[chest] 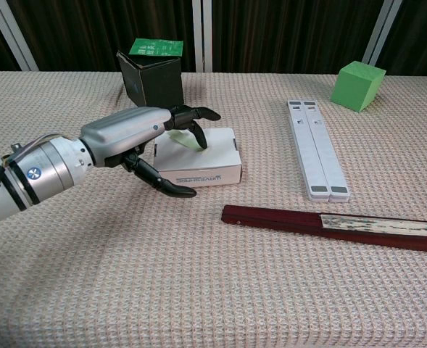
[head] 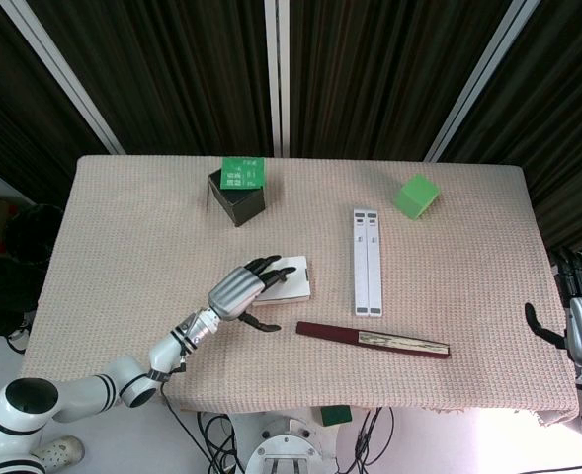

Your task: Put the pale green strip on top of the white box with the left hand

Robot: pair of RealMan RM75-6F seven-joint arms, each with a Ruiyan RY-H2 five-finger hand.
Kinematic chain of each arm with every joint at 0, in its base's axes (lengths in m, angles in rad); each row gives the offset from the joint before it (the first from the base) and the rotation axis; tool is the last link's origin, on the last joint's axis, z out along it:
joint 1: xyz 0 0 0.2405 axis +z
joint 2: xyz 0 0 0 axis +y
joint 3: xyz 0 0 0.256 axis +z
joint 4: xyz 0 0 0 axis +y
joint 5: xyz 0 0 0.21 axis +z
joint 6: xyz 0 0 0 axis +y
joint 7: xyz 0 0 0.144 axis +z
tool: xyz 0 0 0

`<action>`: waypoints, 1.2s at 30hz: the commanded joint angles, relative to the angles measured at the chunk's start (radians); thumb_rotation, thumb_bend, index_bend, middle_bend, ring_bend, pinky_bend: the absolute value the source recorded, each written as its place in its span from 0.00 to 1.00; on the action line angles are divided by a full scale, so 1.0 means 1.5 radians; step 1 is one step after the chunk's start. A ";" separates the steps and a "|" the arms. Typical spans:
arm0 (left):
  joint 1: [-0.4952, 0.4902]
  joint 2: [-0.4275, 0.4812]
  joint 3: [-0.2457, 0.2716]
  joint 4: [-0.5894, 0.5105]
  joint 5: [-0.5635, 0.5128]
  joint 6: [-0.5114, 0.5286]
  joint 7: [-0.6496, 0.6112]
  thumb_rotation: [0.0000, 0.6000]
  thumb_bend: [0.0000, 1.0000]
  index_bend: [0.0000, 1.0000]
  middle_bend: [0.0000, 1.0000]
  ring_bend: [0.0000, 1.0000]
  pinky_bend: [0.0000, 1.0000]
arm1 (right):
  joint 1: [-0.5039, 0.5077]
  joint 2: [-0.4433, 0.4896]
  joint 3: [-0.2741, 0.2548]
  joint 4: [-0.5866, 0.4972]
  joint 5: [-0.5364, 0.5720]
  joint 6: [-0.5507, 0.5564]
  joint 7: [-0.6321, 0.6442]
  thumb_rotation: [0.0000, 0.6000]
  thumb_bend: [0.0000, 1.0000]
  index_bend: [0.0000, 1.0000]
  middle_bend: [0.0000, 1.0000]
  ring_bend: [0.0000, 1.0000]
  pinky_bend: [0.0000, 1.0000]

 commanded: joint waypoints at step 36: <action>-0.004 -0.009 0.013 0.015 0.008 0.004 0.060 0.56 0.02 0.07 0.29 0.02 0.16 | 0.001 -0.018 0.002 0.029 -0.005 0.008 0.023 0.88 0.36 0.00 0.00 0.00 0.00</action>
